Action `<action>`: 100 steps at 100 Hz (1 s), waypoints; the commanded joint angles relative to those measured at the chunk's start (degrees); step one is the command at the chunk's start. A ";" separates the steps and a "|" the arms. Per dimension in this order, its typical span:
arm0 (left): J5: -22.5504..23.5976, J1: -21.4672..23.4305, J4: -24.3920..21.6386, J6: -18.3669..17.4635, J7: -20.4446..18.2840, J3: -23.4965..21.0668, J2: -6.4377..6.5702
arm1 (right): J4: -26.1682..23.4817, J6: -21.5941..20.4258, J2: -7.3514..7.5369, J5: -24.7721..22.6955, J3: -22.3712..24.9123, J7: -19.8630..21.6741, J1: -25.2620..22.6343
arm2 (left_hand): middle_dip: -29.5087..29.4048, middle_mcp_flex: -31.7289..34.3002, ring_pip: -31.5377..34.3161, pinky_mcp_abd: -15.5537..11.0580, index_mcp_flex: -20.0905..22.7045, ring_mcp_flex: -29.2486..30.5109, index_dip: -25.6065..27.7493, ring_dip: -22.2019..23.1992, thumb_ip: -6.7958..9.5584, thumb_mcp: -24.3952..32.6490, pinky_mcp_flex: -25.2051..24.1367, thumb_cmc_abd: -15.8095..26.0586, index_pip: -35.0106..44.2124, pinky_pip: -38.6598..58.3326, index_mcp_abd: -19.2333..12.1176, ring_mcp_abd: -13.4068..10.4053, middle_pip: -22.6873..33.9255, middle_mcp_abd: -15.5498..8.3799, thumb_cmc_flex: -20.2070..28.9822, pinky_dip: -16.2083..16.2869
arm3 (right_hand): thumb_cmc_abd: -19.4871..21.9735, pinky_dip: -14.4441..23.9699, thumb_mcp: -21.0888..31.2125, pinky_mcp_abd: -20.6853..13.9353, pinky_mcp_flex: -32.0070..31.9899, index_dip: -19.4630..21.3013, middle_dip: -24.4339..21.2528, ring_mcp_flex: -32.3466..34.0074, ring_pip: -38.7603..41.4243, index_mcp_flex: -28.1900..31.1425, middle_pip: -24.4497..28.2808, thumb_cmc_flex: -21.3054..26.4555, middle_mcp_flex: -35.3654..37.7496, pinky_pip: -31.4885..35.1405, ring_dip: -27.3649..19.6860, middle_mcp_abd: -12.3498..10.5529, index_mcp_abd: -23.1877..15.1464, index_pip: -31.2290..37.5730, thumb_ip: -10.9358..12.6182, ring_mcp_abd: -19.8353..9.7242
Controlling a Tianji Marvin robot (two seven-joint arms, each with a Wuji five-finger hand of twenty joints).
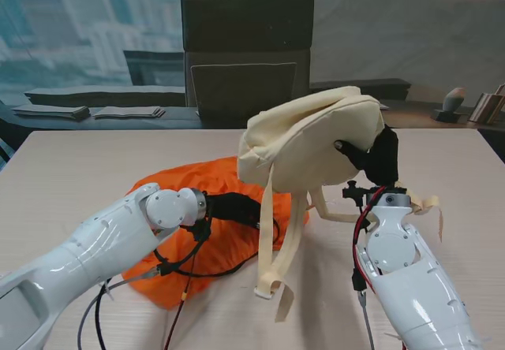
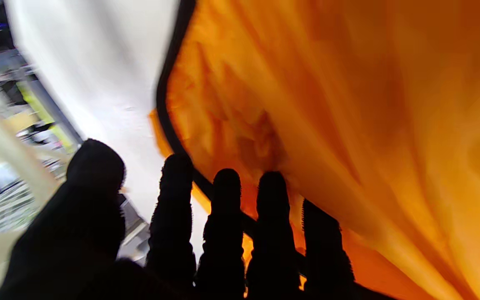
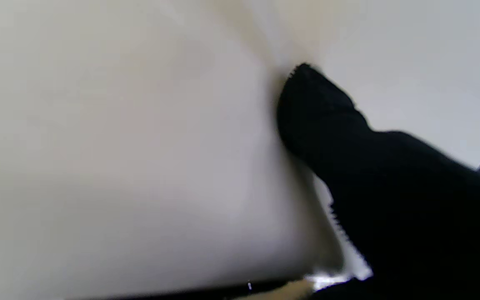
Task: Fit a rain cover over a backpack
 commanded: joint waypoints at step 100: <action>60.75 34.84 -31.44 16.97 7.82 -36.38 10.59 | -11.35 5.04 1.78 9.18 -1.46 9.34 -7.79 | -4.74 -23.36 -13.33 3.30 -21.75 -21.13 -6.69 -5.34 2.27 -13.73 -8.10 -3.59 -20.15 -27.55 -5.37 1.05 -12.99 1.19 -3.71 -7.63 | 7.12 -0.43 8.29 -1.87 -0.65 3.07 -0.30 2.01 1.64 3.17 3.68 6.51 0.59 0.24 -0.94 -1.28 -11.22 5.19 2.33 -4.24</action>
